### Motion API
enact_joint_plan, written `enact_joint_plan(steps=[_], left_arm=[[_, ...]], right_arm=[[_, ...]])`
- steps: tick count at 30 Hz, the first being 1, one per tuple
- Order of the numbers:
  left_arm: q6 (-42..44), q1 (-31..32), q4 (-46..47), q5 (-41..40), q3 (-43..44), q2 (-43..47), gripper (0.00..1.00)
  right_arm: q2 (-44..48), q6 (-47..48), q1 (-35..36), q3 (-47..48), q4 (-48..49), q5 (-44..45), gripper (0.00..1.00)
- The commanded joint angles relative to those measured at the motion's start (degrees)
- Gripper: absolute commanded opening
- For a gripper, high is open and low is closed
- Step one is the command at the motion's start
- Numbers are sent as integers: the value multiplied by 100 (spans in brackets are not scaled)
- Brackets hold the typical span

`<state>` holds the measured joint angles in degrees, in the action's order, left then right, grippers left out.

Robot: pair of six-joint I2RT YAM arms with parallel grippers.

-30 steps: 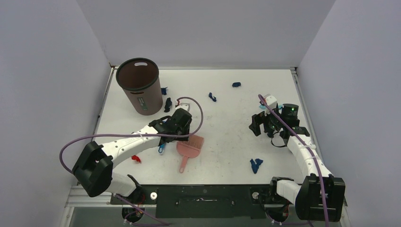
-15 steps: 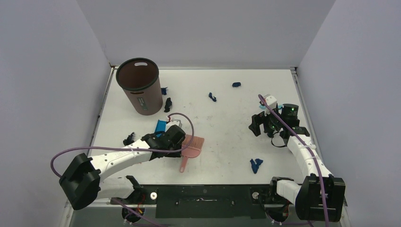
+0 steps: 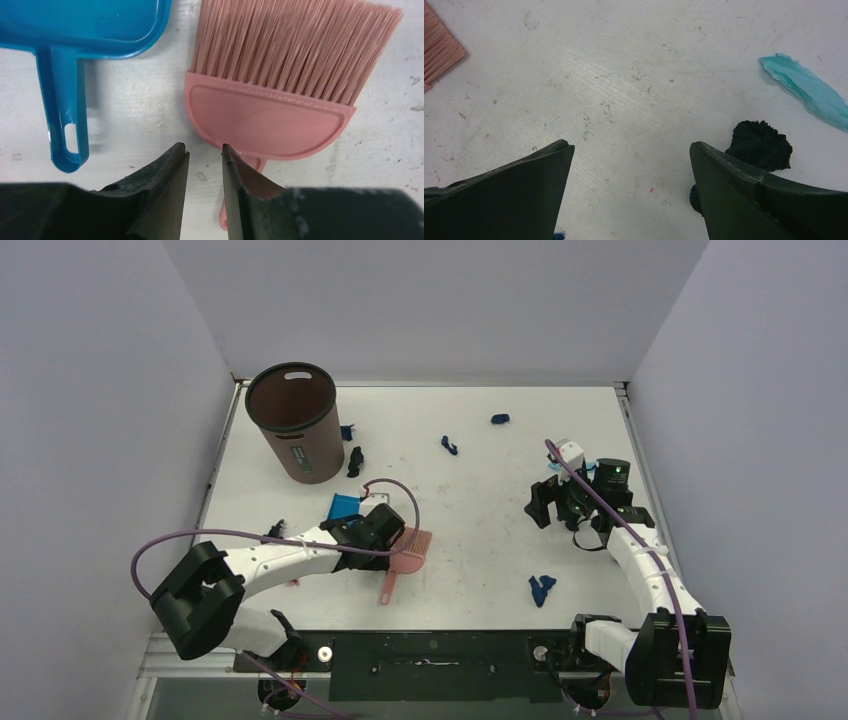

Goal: Sweep away the paper scraps from the table

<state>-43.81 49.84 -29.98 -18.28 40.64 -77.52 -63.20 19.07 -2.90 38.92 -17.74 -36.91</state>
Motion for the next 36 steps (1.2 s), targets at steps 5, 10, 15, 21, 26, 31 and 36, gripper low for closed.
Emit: enact_joint_plan(steps=[5,10,15,21,26,31,36], left_arm=[[-79,14,392,-91,610,-734,28],[-187,25,565,466,704,-908,24],[-585,20,1115,1198,758,-904,24],[-821,46,1482,1608,1060,-1124,28],[-42,136,618,1009,1522,-811,38],[987,328,-178,1012,1387,-432,47],[1266,812,-539,637,955,-247,52]], right_arm=[[98,130,29,218,97,-193,90],[56,158,43,227,80,-203,90],[-21,185,40,248,60,-210,90],[20,205,37,241,34,-203,90],[66,203,30,231,25,-202,90],[65,236,29,241,-1,-216,90],[3,283,42,277,-45,-253,90]])
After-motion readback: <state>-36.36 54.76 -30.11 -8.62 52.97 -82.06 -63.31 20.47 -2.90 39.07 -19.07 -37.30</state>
